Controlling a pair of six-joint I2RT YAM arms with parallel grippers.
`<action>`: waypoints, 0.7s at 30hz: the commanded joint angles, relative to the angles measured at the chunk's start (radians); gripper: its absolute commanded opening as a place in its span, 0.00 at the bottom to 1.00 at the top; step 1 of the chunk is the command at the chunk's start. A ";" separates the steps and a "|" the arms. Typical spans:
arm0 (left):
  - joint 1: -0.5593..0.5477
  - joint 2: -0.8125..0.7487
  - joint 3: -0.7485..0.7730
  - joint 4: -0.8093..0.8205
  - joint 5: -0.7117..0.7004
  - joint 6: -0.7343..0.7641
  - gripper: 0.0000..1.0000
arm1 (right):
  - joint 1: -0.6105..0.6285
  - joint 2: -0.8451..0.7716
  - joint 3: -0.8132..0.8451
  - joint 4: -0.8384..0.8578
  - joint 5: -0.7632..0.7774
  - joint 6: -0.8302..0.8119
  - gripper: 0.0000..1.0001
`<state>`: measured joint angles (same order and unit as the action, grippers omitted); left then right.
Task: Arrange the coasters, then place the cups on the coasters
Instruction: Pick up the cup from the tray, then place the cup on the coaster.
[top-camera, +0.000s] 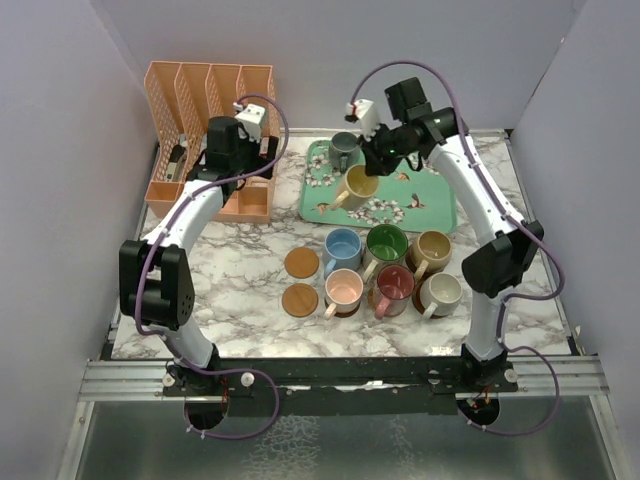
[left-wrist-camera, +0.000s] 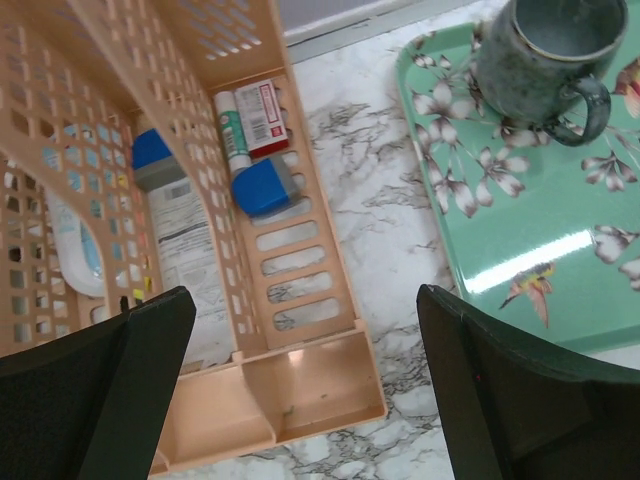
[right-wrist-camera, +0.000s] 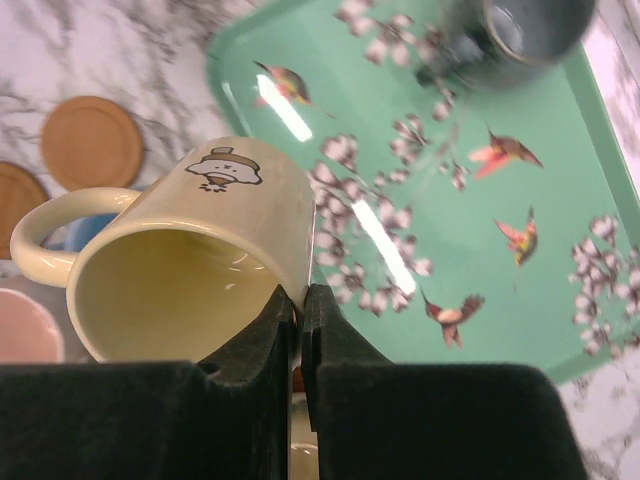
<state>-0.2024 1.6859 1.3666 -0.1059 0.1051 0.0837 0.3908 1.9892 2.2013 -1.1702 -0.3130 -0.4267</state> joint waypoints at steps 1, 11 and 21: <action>0.049 -0.056 0.028 -0.017 -0.026 -0.063 0.99 | 0.133 -0.074 0.001 0.057 -0.054 0.029 0.01; 0.147 -0.108 0.021 -0.021 -0.092 -0.106 0.99 | 0.404 -0.074 -0.092 0.051 0.001 0.041 0.01; 0.218 -0.177 -0.044 0.036 -0.142 -0.093 0.99 | 0.538 -0.038 -0.235 0.106 0.066 0.064 0.01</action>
<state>-0.0086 1.5551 1.3586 -0.1097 0.0055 -0.0090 0.8997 1.9598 1.9789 -1.1484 -0.2695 -0.4007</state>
